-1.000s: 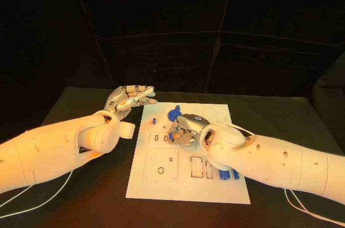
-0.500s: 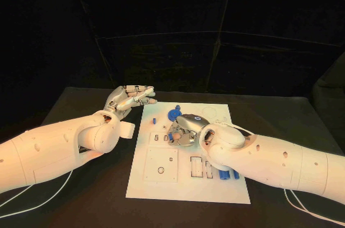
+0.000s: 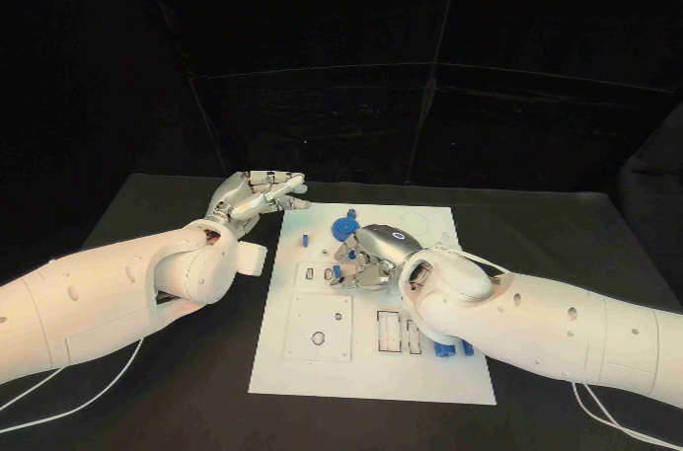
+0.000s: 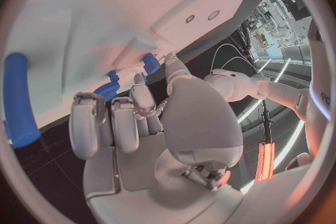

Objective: Assemble the parts on the task board

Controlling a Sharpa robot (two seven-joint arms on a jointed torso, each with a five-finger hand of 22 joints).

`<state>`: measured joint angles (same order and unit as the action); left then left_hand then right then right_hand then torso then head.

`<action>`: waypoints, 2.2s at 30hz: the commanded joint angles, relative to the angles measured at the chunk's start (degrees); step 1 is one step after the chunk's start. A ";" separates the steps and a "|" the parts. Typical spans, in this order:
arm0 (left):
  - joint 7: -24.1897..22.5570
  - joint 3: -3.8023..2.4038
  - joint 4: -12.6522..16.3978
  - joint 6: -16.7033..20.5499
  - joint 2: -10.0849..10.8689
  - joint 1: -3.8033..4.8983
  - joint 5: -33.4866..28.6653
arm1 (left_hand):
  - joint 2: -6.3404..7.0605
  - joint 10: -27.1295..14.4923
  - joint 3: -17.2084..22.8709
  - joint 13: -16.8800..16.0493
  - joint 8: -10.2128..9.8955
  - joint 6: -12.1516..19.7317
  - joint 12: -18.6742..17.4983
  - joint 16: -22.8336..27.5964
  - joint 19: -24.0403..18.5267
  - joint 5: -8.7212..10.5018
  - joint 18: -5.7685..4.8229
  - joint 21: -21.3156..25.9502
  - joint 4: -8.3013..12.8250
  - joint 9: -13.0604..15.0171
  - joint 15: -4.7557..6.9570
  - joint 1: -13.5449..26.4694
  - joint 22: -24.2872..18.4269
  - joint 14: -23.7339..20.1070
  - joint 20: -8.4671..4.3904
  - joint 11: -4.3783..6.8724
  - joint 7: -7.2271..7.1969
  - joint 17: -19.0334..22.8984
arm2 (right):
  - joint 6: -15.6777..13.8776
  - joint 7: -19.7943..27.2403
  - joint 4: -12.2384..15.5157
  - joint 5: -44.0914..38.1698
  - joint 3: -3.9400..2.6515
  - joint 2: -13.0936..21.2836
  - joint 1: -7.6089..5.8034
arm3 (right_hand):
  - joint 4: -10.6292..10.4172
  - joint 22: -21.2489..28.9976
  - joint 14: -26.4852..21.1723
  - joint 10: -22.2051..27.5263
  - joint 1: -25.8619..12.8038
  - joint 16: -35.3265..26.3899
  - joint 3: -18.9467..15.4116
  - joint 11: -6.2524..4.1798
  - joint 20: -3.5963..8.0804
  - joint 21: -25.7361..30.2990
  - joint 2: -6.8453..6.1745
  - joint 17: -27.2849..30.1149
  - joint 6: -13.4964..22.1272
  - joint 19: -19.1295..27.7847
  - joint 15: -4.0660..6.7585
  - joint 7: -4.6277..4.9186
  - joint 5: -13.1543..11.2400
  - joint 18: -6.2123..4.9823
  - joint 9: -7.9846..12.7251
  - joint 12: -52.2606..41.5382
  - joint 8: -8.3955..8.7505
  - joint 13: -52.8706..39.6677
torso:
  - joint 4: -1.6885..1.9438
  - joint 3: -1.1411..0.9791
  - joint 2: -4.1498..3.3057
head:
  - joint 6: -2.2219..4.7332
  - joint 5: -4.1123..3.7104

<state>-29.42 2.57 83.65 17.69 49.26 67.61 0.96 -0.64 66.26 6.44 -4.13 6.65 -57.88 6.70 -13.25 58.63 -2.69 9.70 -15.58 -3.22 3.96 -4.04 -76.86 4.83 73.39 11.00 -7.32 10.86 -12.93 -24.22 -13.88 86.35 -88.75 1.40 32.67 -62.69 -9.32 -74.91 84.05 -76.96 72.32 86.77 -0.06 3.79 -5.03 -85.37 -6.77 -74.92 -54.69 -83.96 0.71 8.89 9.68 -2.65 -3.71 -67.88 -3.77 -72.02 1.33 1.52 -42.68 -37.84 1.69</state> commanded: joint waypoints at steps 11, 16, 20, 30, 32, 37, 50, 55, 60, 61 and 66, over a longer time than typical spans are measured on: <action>28.45 -0.07 1.41 -7.87 0.78 0.94 25.68 | -0.31 15.46 -4.54 -8.99 2.55 -6.21 11.33 -64.17 21.17 -1.10 1.04 -16.26 -4.70 1.81 6.78 8.36 8.62 14.99 -8.65 6.80 -5.72 -60.60 | 0.56 22.83 7.11 29.39 -0.35 12.28 -5.34 | 1.16 -2.65 3.70 0.89 4.50 -1.55 -1.06 0.11 -0.53 1.49 2.07 -5.02 0.37 -0.10 -0.19 0.02 3.13 -0.03 -0.16 0.53 -0.40 0.77 | -0.24 -0.44 1.24 | -0.06 0.52; 43.35 -0.07 2.05 -15.82 -0.21 2.97 40.36 | -1.45 12.39 -6.43 -22.50 6.69 -6.83 25.58 -74.00 25.74 -0.37 -3.71 -45.14 -6.32 4.93 7.72 10.49 42.76 15.81 -9.31 7.14 -6.36 -73.10 | 1.47 22.95 6.09 34.93 -0.37 16.62 -8.72 | 1.27 -2.58 3.68 0.78 4.68 -1.64 -1.20 0.06 -0.49 1.55 2.38 -4.91 0.26 -0.07 -0.16 -0.02 3.70 -0.05 -0.18 0.38 -0.47 0.68 | -0.47 -0.85 2.08 | -0.79 1.11; 50.37 -0.01 1.71 -19.08 -1.67 4.54 47.96 | -1.12 11.26 -11.35 -41.99 12.24 -6.44 45.18 -76.57 25.38 -0.35 -4.80 -53.93 -9.51 9.58 8.97 13.27 53.24 16.55 -9.71 8.62 -7.55 -76.80 | 2.43 22.68 4.38 36.31 -0.37 18.07 -9.94 | 1.45 -2.46 3.64 0.77 4.84 -1.81 -1.61 -0.02 -0.42 1.64 2.54 -4.68 0.10 -0.04 -0.08 -0.10 4.68 -0.07 -0.20 0.46 -0.55 0.80 | -0.52 -1.17 2.45 | -1.12 1.13; 59.47 2.48 -0.89 -20.32 -6.97 7.57 53.23 | -2.38 10.12 -17.14 -52.98 21.36 -2.49 55.86 -76.75 25.74 -0.09 -6.14 -62.83 -12.64 18.44 9.31 12.76 65.27 16.61 -10.11 9.18 -8.52 -77.07 | 3.30 21.70 1.70 36.44 -0.37 18.21 -10.96 | 2.12 -1.87 3.50 0.92 5.70 -2.24 -2.04 -0.14 -0.30 2.00 2.74 -4.00 0.07 0.22 0.04 -0.17 7.02 -0.19 -0.18 0.79 -0.55 1.14 | -0.51 -1.57 2.76 | -1.52 1.67; 60.24 2.59 -1.38 -20.27 -7.81 7.69 53.41 | -2.41 10.21 -17.78 -53.55 22.42 -2.05 56.42 -76.75 25.81 -0.11 -6.23 -63.41 -12.82 19.48 9.32 12.75 66.11 16.61 -10.22 9.25 -8.69 -77.07 | 3.30 21.58 1.47 36.41 -0.37 18.09 -11.02 | 2.16 -1.74 3.47 0.93 5.75 -2.33 -2.08 -0.14 -0.29 2.06 2.78 -3.87 0.07 0.27 0.05 -0.18 7.16 -0.21 -0.18 0.81 -0.54 1.17 | -0.52 -1.55 2.72 | -1.52 1.72; 61.91 2.81 -3.30 -21.02 -10.23 7.87 53.64 | -2.60 10.22 -19.38 -54.41 24.77 -0.66 57.26 -76.75 25.84 -0.04 -6.42 -64.39 -13.03 21.96 9.51 12.93 67.52 16.61 -10.29 9.38 -8.89 -77.07 | 3.36 21.24 0.97 36.18 -0.37 17.68 -11.11 | 2.19 -1.66 3.46 0.95 5.79 -2.37 -2.11 -0.14 -0.28 2.11 2.81 -3.81 0.06 0.31 0.05 -0.18 7.29 -0.23 -0.18 0.84 -0.55 1.20 | -0.59 -1.45 2.73 | -1.71 1.92; 63.62 4.18 -6.43 -24.57 -14.00 7.97 52.47 | -2.97 10.22 -20.84 -54.97 26.64 0.55 57.79 -76.75 25.84 -0.03 -6.55 -65.11 -13.07 24.06 9.58 13.31 68.61 16.61 -10.33 9.46 -9.02 -77.07 | 3.93 20.76 0.40 35.26 -0.37 16.88 -11.15 | 2.30 -1.46 3.43 0.95 5.88 -2.56 -2.41 -0.20 -0.22 2.26 3.07 -3.58 -0.03 0.38 0.11 -0.22 8.80 -0.27 -0.19 0.94 -0.59 1.34 | -0.62 -1.37 2.60 | -2.20 1.93; 63.74 4.39 -6.88 -25.25 -14.71 7.97 52.13 | -3.08 10.20 -20.91 -54.98 26.86 0.66 57.80 -76.75 25.84 -0.05 -6.57 -65.18 -12.99 24.31 9.58 13.18 68.72 16.61 -10.33 9.47 -9.04 -77.07 | 3.80 20.81 0.31 34.92 -0.37 16.71 -11.15 | 2.39 -1.41 3.44 0.92 5.98 -2.60 -2.53 -0.23 -0.20 2.30 3.16 -3.55 -0.09 0.39 0.13 -0.25 9.41 -0.27 -0.20 0.93 -0.61 1.35 | -0.56 -1.35 2.63 | -2.41 1.84; 63.69 4.48 -7.09 -25.32 -15.34 7.98 52.01 | -3.22 10.20 -20.98 -55.04 27.13 0.82 57.85 -76.75 25.79 -0.06 -6.56 -65.20 -12.87 24.62 9.58 12.98 68.74 16.61 -10.32 9.48 -9.05 -77.07 | 3.78 20.80 0.22 34.79 -0.37 16.56 -11.15 | 2.47 -1.40 3.44 0.92 6.08 -2.64 -2.62 -0.25 -0.17 2.32 3.28 -3.53 -0.14 0.38 0.16 -0.27 10.01 -0.27 -0.21 0.96 -0.63 1.40 | -0.59 -1.36 2.61 | -2.56 1.89; 63.66 4.49 -7.10 -25.27 -15.43 7.98 52.00 | -3.26 10.20 -20.99 -55.05 27.19 0.86 57.87 -76.75 25.79 -0.06 -6.56 -65.21 -12.84 24.69 9.59 12.93 68.76 16.61 -10.32 9.48 -9.06 -77.07 | 3.79 20.79 0.20 34.78 -0.37 16.53 -11.15 | 2.48 -1.39 3.45 0.91 6.09 -2.63 -2.63 -0.26 -0.16 2.33 3.29 -3.55 -0.15 0.38 0.17 -0.27 10.07 -0.28 -0.21 0.95 -0.64 1.39 | -0.59 -1.35 2.61 | -2.56 1.89; 63.56 4.51 -7.09 -25.21 -15.67 7.98 51.98 | -3.52 10.23 -21.00 -55.22 27.64 1.14 58.02 -76.75 25.77 -0.08 -6.58 -65.33 -12.54 25.23 9.59 12.36 68.95 16.61 -10.31 9.49 -9.08 -77.07 | 3.95 20.73 0.07 34.76 -0.37 16.33 -11.15 | 2.51 -1.39 3.44 0.92 6.12 -2.66 -2.66 -0.27 -0.16 2.34 3.32 -3.51 -0.16 0.38 0.18 -0.28 10.27 -0.28 -0.21 0.98 -0.64 1.43 | -0.58 -1.34 2.63 | -2.72 1.90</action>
<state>33.81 7.10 76.56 -6.70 33.65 75.48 53.27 -3.82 76.46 -14.53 -59.30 34.04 -57.12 64.40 -89.82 83.88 -3.05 3.50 -80.55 -15.95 29.15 5.11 -64.23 73.73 84.16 1.02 1.85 1.93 -74.93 -20.71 6.79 86.38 -53.67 1.06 49.08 -73.70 -7.02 -74.90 84.05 -76.25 77.98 84.36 -2.49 3.68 -5.22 -83.40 -3.75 -74.94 -54.65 -83.76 0.72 8.82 19.83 -2.65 -3.85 -67.22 -4.22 -70.67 0.74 0.18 -40.07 -40.47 3.56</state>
